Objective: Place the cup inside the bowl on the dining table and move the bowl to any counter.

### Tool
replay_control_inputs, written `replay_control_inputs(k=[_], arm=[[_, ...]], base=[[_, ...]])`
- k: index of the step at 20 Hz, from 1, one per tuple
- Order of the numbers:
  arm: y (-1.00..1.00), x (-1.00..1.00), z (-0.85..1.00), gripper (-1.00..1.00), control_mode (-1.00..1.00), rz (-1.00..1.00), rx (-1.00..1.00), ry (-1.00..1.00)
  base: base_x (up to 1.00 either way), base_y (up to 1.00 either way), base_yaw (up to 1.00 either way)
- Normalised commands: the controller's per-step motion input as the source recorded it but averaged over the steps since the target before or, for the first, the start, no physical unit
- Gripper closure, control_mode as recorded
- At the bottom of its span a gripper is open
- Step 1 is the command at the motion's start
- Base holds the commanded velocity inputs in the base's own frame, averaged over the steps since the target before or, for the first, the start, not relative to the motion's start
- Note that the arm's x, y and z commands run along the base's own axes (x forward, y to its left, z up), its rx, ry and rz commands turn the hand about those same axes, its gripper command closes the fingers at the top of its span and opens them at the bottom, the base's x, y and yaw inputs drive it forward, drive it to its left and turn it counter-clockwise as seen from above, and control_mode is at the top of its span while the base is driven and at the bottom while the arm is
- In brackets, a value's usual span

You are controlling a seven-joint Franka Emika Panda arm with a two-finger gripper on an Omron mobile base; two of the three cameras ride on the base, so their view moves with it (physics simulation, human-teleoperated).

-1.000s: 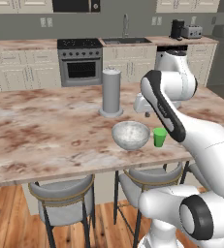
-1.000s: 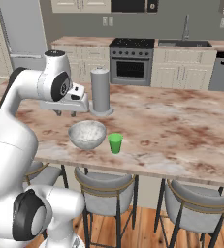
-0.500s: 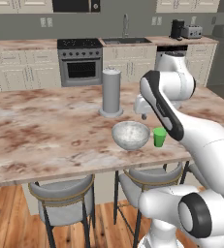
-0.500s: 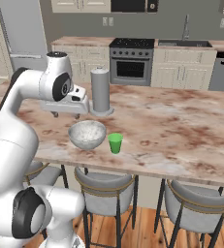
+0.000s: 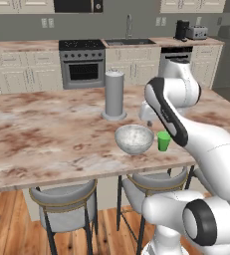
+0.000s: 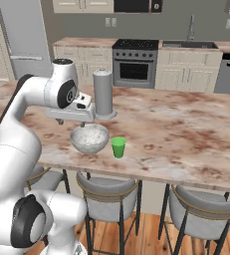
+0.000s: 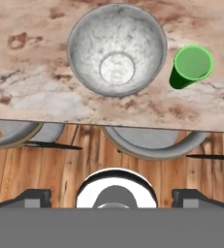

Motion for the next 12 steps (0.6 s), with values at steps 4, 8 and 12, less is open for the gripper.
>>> replay_control_inputs(k=[4,8,12], arm=[[-0.20,0.00,-0.06,-1.00,-1.00,-0.03,0.00,0.00],[-0.21,0.02,0.00,-1.00,-1.00,-0.02,0.00,0.00],[-0.21,0.16,0.00,-1.00,-1.00,-0.02,0.00,0.00]], base=[[0.00,0.00,0.00],[0.00,0.00,0.00],[0.00,0.00,0.00]])
